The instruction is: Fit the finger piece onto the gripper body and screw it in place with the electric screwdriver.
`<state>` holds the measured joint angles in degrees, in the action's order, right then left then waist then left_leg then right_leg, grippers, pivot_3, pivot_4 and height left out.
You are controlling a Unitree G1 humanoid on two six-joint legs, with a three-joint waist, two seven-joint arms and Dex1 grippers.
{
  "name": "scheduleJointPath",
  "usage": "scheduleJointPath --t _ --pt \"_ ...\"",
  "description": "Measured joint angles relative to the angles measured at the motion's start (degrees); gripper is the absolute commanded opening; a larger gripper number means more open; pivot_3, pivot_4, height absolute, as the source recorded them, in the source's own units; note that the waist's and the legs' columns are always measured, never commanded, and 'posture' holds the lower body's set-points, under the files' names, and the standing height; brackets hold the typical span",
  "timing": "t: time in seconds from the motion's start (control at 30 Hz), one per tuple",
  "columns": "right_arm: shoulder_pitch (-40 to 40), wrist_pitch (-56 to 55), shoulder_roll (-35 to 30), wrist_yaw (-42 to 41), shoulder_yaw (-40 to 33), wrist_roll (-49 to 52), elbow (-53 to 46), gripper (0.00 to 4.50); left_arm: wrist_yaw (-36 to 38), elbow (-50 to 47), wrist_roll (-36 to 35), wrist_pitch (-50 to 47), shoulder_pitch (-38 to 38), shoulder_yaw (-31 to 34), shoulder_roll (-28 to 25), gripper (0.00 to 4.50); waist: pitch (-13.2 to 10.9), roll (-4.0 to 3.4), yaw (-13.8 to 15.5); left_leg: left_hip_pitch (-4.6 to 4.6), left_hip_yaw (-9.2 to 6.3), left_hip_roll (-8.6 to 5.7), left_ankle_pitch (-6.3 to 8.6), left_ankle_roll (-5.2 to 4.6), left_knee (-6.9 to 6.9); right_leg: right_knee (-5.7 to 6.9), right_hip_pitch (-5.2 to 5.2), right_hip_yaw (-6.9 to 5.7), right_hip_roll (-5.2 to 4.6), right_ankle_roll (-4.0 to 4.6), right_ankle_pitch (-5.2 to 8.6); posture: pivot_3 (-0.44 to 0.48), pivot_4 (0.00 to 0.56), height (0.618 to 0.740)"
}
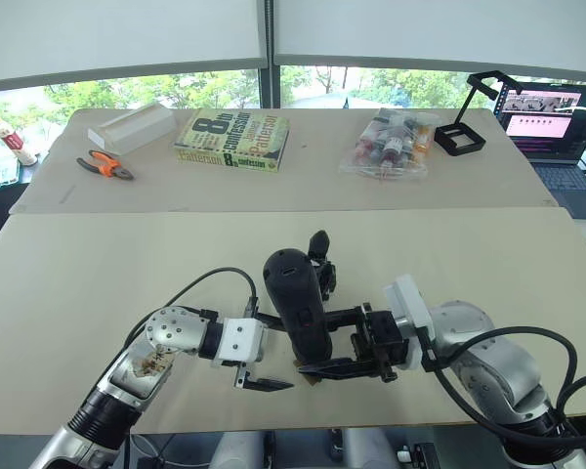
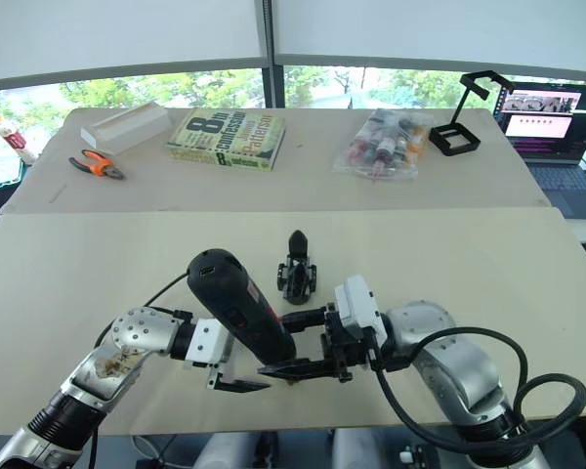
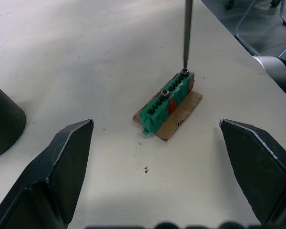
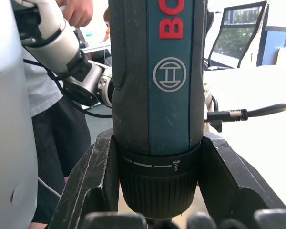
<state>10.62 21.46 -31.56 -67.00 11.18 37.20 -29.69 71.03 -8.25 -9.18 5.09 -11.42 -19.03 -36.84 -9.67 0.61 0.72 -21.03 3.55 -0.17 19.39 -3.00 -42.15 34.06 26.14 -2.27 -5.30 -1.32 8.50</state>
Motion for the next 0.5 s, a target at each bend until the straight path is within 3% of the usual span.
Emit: scheduleJointPath --t 0.5 --pt "-0.21 -0.23 0.33 -0.98 -0.27 -0.03 0.46 1.9 0.0 0.0 0.0 0.0 -0.3 0.0 0.0 4.5 0.0 0.0 0.01 0.0 0.0 0.0 0.0 0.0 0.0 0.0 0.0 0.0 0.0 0.0 0.0 0.0 0.15 0.74"
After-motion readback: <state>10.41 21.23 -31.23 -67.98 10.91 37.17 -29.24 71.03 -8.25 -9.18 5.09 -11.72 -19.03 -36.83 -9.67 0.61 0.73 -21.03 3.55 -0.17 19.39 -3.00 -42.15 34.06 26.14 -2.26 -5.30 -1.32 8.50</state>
